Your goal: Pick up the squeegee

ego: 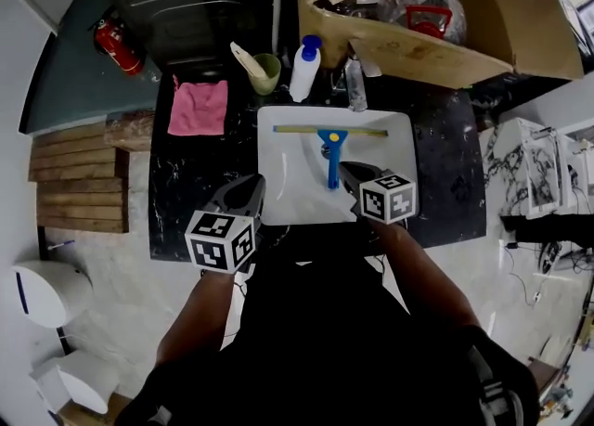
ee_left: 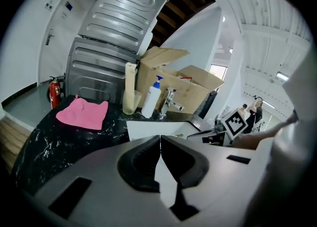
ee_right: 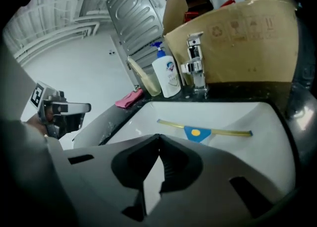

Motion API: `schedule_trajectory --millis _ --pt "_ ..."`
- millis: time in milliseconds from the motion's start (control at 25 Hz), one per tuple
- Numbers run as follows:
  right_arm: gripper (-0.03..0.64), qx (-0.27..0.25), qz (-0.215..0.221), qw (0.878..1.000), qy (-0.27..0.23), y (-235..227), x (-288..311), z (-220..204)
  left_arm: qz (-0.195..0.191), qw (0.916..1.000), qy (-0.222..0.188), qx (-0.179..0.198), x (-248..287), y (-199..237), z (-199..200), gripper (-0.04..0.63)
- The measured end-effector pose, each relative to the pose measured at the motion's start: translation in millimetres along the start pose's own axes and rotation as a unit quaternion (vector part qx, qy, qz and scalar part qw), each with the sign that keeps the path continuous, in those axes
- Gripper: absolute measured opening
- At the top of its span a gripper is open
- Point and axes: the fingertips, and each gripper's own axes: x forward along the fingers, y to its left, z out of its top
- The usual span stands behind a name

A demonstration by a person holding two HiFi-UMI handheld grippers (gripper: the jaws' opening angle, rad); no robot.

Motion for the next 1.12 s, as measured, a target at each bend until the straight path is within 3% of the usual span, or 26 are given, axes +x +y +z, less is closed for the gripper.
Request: schedule_trajectory --millis 240,360,440,680,1120 --pt "0.011 0.012 -0.040 0.998 0.055 -41 41 -18 0.022 0.9997 -0.004 -0.009 -3 5 -1 0.017" --pt "0.095 0.019 -0.053 0.995 0.085 -56 57 -32 0.025 0.9996 -0.004 -0.013 -2 5 -2 0.018" --pt "0.105 0.026 -0.060 0.993 0.097 -64 64 -39 0.028 0.9995 -0.004 -0.013 -2 5 -2 0.018" --pt "0.166 0.082 -0.072 0.988 0.112 -83 81 -51 0.033 0.9993 0.002 -0.017 -2 1 -6 0.017" --pt "0.196 0.117 -0.077 0.983 0.122 -95 107 -60 0.034 0.9991 0.013 -0.023 -9 -11 -17 0.018"
